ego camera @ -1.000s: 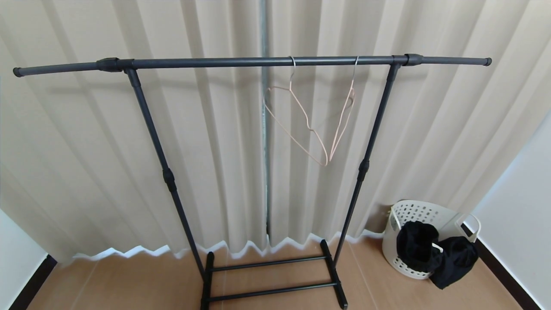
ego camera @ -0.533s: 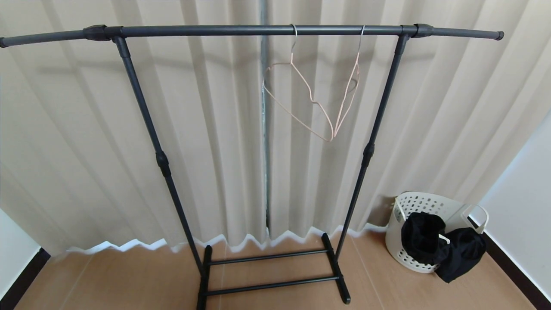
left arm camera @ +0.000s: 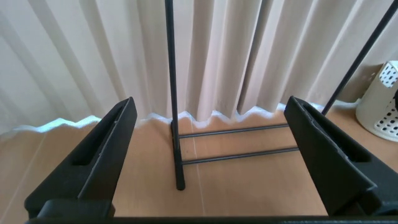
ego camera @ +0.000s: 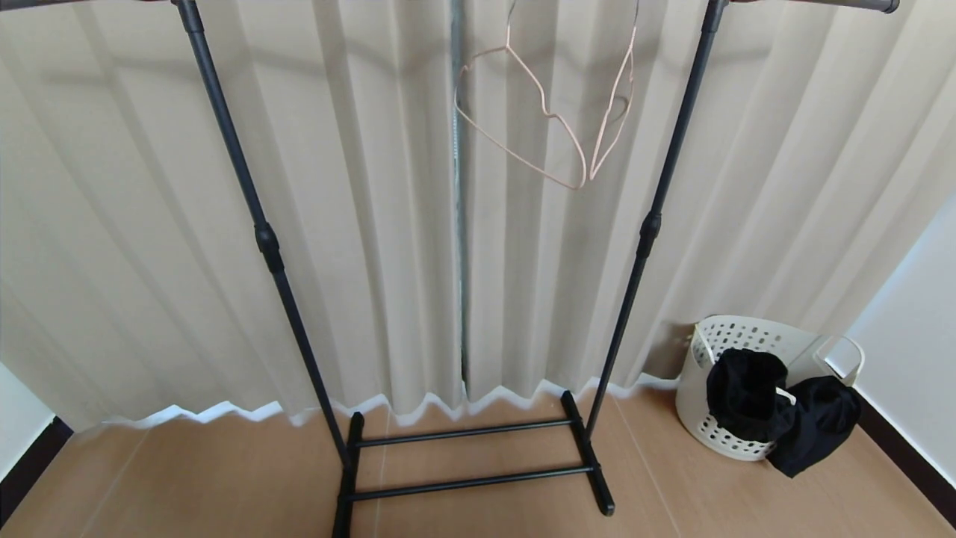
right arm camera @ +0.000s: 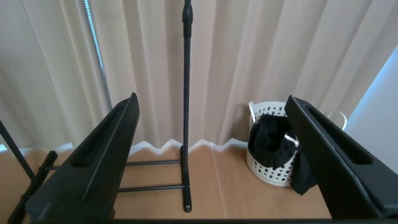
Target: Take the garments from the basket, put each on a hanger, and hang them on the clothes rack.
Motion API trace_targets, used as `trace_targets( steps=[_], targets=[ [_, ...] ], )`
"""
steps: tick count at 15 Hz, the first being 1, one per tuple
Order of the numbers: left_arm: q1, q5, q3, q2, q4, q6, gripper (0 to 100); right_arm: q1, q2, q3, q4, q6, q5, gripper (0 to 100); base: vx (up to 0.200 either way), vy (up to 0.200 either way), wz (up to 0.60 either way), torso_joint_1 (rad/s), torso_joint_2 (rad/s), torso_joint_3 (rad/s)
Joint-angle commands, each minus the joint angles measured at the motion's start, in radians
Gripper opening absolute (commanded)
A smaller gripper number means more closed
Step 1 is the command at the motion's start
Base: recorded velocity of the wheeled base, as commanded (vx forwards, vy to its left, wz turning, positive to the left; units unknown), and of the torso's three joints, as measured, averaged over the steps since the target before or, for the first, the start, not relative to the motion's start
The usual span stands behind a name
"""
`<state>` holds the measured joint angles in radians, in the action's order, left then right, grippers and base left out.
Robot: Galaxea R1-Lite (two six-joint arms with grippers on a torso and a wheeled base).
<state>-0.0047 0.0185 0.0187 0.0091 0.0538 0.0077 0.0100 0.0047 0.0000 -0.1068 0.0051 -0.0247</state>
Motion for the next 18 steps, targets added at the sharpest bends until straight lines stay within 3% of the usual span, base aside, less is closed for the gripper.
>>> trace_targets(
  steps=[1, 10, 13, 18],
  targets=[
    [0.0, 0.0, 0.001, 0.0, 0.0, 0.0, 100, 0.001, 0.0, 0.0, -0.001, -0.001, 0.0, 100, 0.0, 0.0, 0.0, -0.124, 0.49, 0.344],
    [0.0, 0.0, 0.0, 0.0, 0.0, -0.002, 100, 0.001, 0.0, 0.0, -0.001, 0.003, -0.001, 100, 0.0, 0.0, 0.0, -0.077, 0.44, 0.356],
    [0.0, 0.001, 0.001, 0.0, 0.0, 0.002, 100, 0.001, 0.0, 0.0, -0.001, -0.002, 0.0, 100, 0.0, 0.0, 0.0, -0.012, 0.1, 0.1],
    [0.0, 0.003, 0.0, 0.002, 0.0, 0.005, 100, 0.001, 0.0, 0.0, -0.001, -0.002, 0.0, 100, 0.0, 0.0, -0.6, 0.0, 0.01, 0.013]
  ],
)
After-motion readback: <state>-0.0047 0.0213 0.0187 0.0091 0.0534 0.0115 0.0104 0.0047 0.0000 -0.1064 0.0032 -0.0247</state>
